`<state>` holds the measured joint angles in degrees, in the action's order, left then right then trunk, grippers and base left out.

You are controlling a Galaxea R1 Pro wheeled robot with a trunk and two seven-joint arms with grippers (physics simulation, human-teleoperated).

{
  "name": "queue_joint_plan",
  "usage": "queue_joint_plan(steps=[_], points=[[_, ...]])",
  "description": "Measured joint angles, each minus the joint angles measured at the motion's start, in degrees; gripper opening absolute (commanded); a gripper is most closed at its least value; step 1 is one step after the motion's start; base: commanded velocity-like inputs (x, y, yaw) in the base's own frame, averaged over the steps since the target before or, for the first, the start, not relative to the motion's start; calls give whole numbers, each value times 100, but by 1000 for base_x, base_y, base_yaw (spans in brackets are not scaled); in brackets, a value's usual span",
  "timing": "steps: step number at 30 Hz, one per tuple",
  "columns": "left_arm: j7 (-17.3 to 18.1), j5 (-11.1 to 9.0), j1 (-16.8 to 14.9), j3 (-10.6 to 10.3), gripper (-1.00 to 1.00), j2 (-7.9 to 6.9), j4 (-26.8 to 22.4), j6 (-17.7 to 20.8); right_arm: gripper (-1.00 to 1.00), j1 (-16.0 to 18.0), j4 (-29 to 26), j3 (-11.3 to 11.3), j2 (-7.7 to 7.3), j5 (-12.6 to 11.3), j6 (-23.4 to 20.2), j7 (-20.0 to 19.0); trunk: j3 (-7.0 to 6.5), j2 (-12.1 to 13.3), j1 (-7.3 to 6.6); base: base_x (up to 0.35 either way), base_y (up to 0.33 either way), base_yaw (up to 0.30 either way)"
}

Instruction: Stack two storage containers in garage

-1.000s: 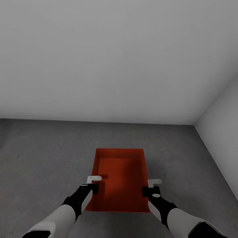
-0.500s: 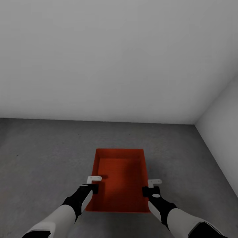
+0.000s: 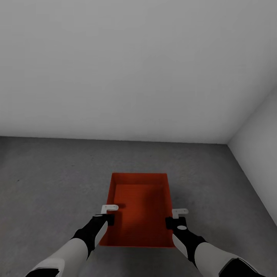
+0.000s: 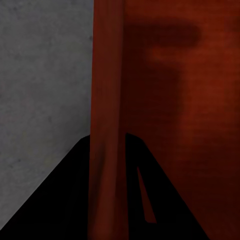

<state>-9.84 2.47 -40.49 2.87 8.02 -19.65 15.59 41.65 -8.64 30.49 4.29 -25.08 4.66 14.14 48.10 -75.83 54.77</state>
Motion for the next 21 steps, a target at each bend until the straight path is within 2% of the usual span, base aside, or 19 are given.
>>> queue_joint_plan(steps=[6,14,21], points=[[0,-5,0,-2,-100,-2,10,-1,-100,0,8,4,2,-4,-1,-4,108,-241,132,0,0,0],[-5,-21,0,-13,-100,-4,17,-6,-100,0,12,6,3,-2,-1,-2,108,-242,132,0,0,0],[-5,-22,0,-14,-100,-4,16,-3,-100,0,13,7,3,-3,-1,-2,233,-522,286,0,0,0]])
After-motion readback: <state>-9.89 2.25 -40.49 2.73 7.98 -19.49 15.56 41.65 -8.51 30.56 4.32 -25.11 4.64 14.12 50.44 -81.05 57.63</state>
